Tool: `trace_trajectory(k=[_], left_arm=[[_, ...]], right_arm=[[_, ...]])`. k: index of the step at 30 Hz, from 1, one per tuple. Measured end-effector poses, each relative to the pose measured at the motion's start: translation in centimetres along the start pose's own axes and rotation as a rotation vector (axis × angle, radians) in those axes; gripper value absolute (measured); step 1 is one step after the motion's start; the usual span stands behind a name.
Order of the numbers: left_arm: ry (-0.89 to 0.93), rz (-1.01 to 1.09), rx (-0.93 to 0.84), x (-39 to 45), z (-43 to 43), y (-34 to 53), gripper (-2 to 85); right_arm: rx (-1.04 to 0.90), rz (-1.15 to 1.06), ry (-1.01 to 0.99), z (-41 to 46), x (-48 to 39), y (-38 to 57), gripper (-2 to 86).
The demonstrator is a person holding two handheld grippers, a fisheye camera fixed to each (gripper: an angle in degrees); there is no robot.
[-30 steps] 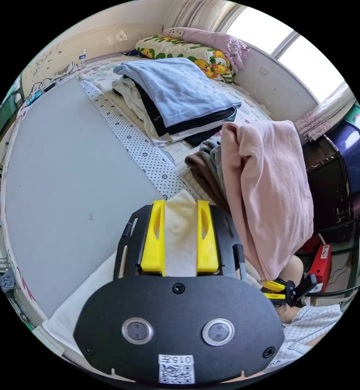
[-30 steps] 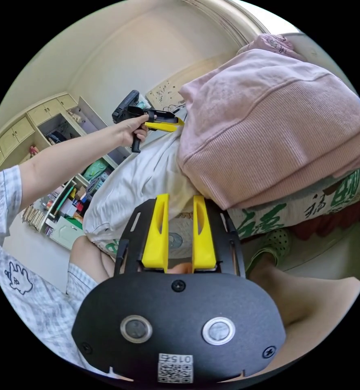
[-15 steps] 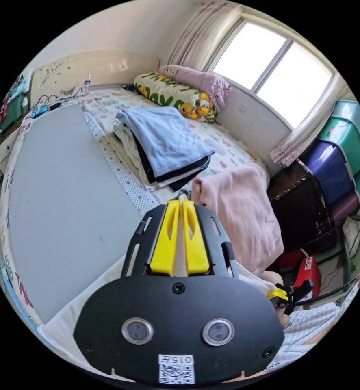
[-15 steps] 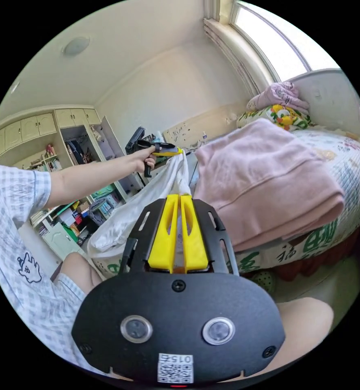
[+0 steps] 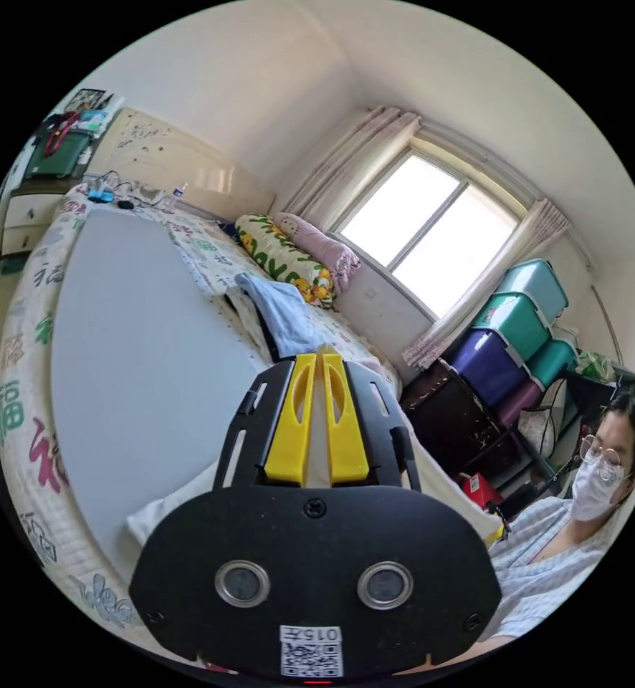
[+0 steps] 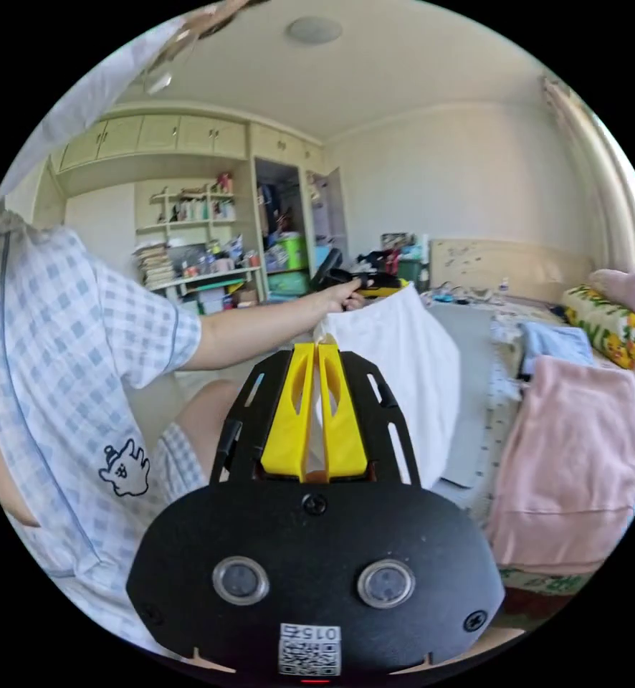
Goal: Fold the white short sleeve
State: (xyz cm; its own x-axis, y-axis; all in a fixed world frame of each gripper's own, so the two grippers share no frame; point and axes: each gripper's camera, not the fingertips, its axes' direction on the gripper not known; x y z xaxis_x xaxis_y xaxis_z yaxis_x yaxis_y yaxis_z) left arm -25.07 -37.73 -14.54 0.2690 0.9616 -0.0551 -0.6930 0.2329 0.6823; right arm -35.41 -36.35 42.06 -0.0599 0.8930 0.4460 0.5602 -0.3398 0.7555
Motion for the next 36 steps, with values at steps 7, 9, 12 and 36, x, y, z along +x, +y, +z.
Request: trace_trajectory(k=[7, 9, 12, 36], left_arm=[[-0.136, -0.253, -0.035, -11.6, -5.4, 7.2, -0.3], [-0.082, -0.301, 0.029, -13.0, -6.6, 8.6, -0.3], [-0.008, -0.373, 0.082, -14.1, -8.3, 8.5, -0.2], [-0.309, -0.118, -0.141, -3.2, -7.5, 2.8, 5.8]], right_arm=[[-0.418, -0.083, -0.156, 23.0, -9.3, 4.7, -0.9], [-0.464, -0.084, -0.162, 25.3, -10.4, 5.8, -0.9], [-0.5, -0.068, -0.196, 28.0, -11.6, 7.1, -0.7], [-0.636, -0.222, 0.026, 39.2, -19.5, 18.6, 9.6]])
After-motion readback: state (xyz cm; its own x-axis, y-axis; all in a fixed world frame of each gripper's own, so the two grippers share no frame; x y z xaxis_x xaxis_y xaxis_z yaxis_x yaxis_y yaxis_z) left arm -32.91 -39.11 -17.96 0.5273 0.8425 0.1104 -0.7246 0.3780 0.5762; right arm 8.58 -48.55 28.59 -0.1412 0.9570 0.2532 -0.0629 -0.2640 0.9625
